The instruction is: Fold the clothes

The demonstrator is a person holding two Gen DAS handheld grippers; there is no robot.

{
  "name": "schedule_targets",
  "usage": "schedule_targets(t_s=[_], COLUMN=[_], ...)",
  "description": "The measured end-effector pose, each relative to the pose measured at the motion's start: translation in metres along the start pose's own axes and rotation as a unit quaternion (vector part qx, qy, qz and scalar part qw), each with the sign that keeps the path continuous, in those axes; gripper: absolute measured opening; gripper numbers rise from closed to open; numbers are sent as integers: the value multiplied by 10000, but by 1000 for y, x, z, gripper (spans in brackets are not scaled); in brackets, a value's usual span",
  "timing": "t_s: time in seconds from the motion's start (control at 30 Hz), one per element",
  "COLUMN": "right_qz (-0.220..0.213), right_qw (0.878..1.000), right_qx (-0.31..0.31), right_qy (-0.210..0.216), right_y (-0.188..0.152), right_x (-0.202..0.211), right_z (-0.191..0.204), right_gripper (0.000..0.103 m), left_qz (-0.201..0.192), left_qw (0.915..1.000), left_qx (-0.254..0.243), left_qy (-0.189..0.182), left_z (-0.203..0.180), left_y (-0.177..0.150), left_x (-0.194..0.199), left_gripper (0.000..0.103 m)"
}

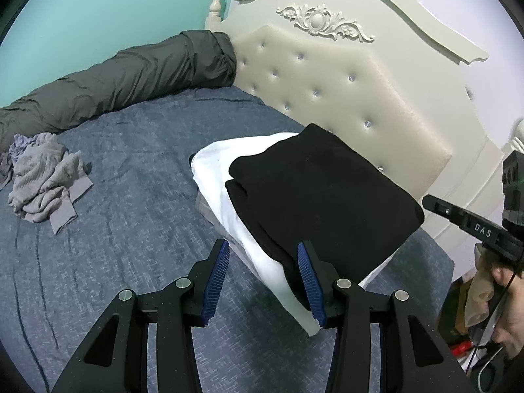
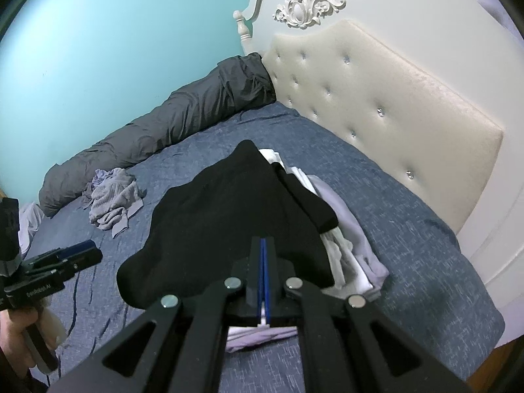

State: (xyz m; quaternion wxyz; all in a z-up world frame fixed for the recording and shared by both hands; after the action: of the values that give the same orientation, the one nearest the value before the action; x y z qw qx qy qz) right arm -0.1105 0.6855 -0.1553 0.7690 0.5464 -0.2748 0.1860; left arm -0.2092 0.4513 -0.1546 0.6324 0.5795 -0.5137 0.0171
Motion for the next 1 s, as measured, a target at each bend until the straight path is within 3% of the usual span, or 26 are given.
schedule_targets(t_s=[0.23, 0.53, 0.7, 0.8, 0.87, 1.0], right_qz=[-44, -152, -208, -242, -264, -361], right_qw=[9999, 9995, 9991, 9989, 9987, 9979], right_qx=[15, 62, 48, 40, 34, 45], right_qy=[-117, -278, -354, -400, -430, -536], right_y=[-7, -21, -25, -27, -28, -32], right_x=[16, 51, 68, 78, 85, 104], right_z=[10, 34, 43, 49, 52, 61], right_gripper=[0, 3, 13, 29, 44, 48], left_qz=[-103, -261, -322, -366, -438, -510], left_qw=[9999, 9996, 9994, 9991, 9988, 9984], left_qx=[-40, -88, -137, -185, -202, -203], left_qy=[11, 19, 35, 45, 94, 91], left_z=[0, 1, 0, -4, -6, -9], left_y=[-5, -13, -19, -23, -25, -28], left_x=[23, 65, 84, 97, 107, 123], left_gripper=[48, 58, 60, 64, 64, 66])
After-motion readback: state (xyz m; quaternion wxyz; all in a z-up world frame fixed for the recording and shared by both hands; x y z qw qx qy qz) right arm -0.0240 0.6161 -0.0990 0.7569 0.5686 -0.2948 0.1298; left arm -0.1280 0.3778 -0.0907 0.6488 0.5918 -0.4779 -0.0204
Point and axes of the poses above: each gripper's, at about its wrist camera, not at the fingertips, and x roughly against the way its jaws point, z to its left, y to its top, the point moved 1 cm from there along -x, roughly the way its jaws point, and after that the axes turned 1 degree about y, right-handed, at the moved point
